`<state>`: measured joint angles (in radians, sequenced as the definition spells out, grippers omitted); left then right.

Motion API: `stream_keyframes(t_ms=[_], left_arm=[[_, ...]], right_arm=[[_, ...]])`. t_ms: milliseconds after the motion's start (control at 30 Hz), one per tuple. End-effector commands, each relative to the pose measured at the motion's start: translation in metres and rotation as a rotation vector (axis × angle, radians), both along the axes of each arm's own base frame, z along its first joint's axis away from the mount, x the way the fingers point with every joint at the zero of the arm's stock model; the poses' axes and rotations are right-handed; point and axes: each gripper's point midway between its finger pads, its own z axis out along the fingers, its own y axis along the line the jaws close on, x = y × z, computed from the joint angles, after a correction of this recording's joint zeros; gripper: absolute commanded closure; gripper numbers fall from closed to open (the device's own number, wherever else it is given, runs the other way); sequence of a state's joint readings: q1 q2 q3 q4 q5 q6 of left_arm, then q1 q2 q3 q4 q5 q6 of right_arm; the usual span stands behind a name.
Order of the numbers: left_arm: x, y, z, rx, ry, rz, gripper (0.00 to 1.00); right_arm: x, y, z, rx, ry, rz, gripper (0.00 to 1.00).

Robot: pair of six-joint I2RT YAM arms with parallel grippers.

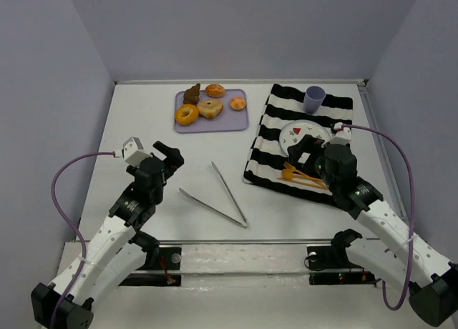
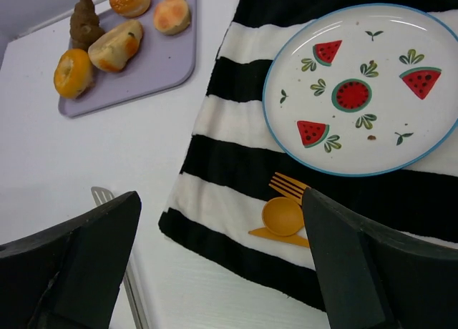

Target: Place the bread

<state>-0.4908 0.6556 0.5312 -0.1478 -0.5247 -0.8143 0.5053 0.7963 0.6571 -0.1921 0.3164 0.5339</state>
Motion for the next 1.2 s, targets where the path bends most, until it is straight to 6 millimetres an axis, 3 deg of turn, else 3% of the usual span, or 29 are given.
stream_keyframes(t_ms=[0, 100, 133, 167, 367, 467, 500, 533, 567, 600, 667, 800, 1033, 1167], left_arm=[[0.002, 0.006, 0.004, -0.008, -0.031, 0.043, 0.01], [0.002, 0.006, 0.004, -0.007, -0.029, 0.043, 0.01], [0.002, 0.006, 0.004, -0.008, -0.031, 0.043, 0.01], [0.002, 0.007, 0.004, -0.005, -0.029, 0.048, 0.01], [0.003, 0.007, 0.005, -0.003, -0.030, 0.047, 0.01], [0.003, 0.007, 0.005, 0.000, -0.028, 0.046, 0.01], [0.003, 0.007, 0.004, 0.000, -0.027, 0.046, 0.01], [0.002, 0.006, 0.004, 0.000, -0.025, 0.042, 0.01], [0.002, 0.006, 0.004, 0.000, -0.025, 0.042, 0.01], [0.002, 0.006, 0.004, -0.002, -0.025, 0.041, 0.01], [0.002, 0.007, 0.003, -0.001, -0.024, 0.044, 0.01], [0.001, 0.008, 0.002, 0.006, -0.018, 0.048, 0.01], [-0.001, 0.010, 0.001, 0.001, -0.023, 0.055, 0.01], [-0.001, 0.009, 0.002, -0.003, -0.025, 0.048, 0.01]], right_arm=[[0.002, 0.009, 0.023, 0.014, -0.086, 0.058, 0.00], [-0.005, 0.034, 0.029, -0.013, -0.139, 0.242, 0.00], [-0.014, 0.051, 0.027, -0.005, -0.149, 0.355, 0.00], [-0.016, 0.061, 0.037, -0.010, -0.209, 0.422, 0.00], [-0.035, 0.101, 0.026, -0.064, -0.200, 0.677, 0.00], [-0.051, 0.134, -0.006, -0.236, -0.138, 0.778, 0.00], [-0.053, 0.145, -0.003, -0.280, -0.145, 0.796, 0.00], [-0.060, 0.161, -0.015, -0.361, -0.115, 0.841, 0.00], [-0.056, 0.158, -0.015, -0.374, -0.114, 0.813, 0.00], [-0.067, 0.170, -0.036, -0.435, -0.064, 0.878, 0.00], [-0.071, 0.182, -0.041, -0.471, -0.047, 0.903, 0.00], [-0.113, 0.214, -0.079, -0.574, -0.002, 1.067, 0.00], [-0.141, 0.224, -0.118, -0.628, 0.124, 1.036, 0.00], [-0.141, 0.219, -0.139, -0.683, 0.173, 0.989, 0.00]])
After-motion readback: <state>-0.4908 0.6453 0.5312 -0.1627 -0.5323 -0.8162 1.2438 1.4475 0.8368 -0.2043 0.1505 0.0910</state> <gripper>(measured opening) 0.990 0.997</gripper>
